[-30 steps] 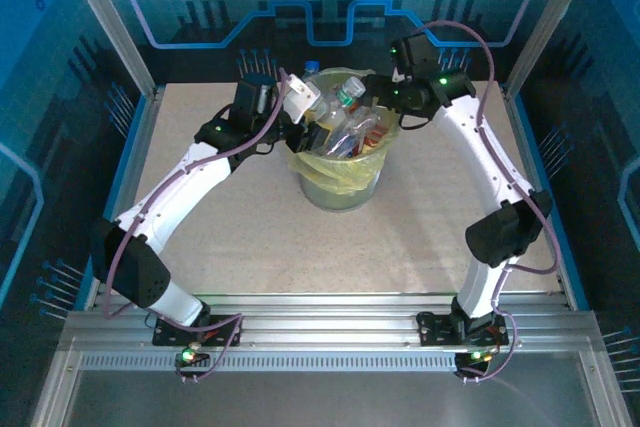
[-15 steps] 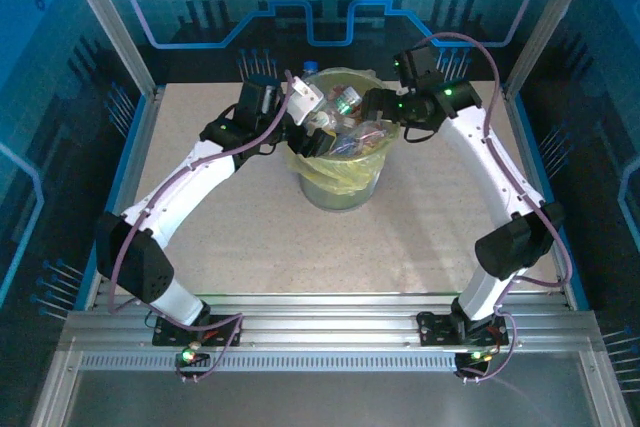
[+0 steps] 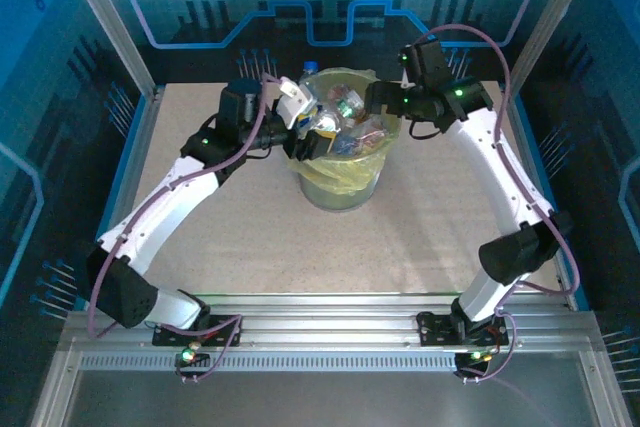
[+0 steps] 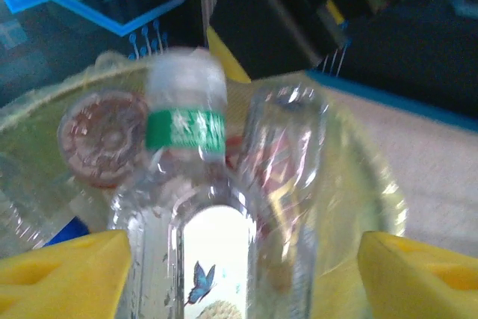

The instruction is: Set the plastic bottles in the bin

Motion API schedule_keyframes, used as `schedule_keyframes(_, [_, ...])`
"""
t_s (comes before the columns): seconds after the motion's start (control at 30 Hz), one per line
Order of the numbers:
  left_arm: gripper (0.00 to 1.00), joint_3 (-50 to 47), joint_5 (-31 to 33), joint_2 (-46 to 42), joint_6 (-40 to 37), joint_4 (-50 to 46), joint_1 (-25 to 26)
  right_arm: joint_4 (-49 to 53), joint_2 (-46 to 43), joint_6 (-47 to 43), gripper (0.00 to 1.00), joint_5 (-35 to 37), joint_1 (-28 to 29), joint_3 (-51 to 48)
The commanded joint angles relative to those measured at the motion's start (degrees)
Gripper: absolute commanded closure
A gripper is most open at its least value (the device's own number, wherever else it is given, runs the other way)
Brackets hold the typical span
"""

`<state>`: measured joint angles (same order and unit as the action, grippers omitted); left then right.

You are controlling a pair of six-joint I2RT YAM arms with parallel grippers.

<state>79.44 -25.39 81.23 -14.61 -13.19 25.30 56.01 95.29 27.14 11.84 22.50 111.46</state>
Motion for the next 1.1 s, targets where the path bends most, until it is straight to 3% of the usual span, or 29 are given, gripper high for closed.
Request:
schedule_keyframes(0.0, [0.28, -0.15, -1.47, -0.15, 4.96, 5.32, 0.10, 0.51, -3.75, -1.45, 0.00, 3.51, 0.51, 2.11])
schedule_keyframes(0.33, [0.48, 7.05, -0.56, 9.25, 10.44, 1.85, 0.18, -0.36, -8.78, -1.56, 0.00, 6.77, 0.46, -1.37])
schedule_keyframes(0.63, [0.49, 6.32, 0.55, 10.94, 9.25, 0.29, 0.06, -2.56, -14.26, -1.59, 0.00, 8.91, 0.44, -7.86])
schedule_keyframes(0.83, [0.37, 8.26, 1.04, 8.97, 8.51, -0.17, 0.10, -3.53, -17.49, -1.58, 0.00, 12.15, -0.26, -12.88])
schedule_keyframes(1.07, [0.03, 5.45, 6.40, 1.59, 9.45, 1.79, 0.10, -8.44, -25.84, -3.70, 0.00, 15.79, -1.12, -23.58])
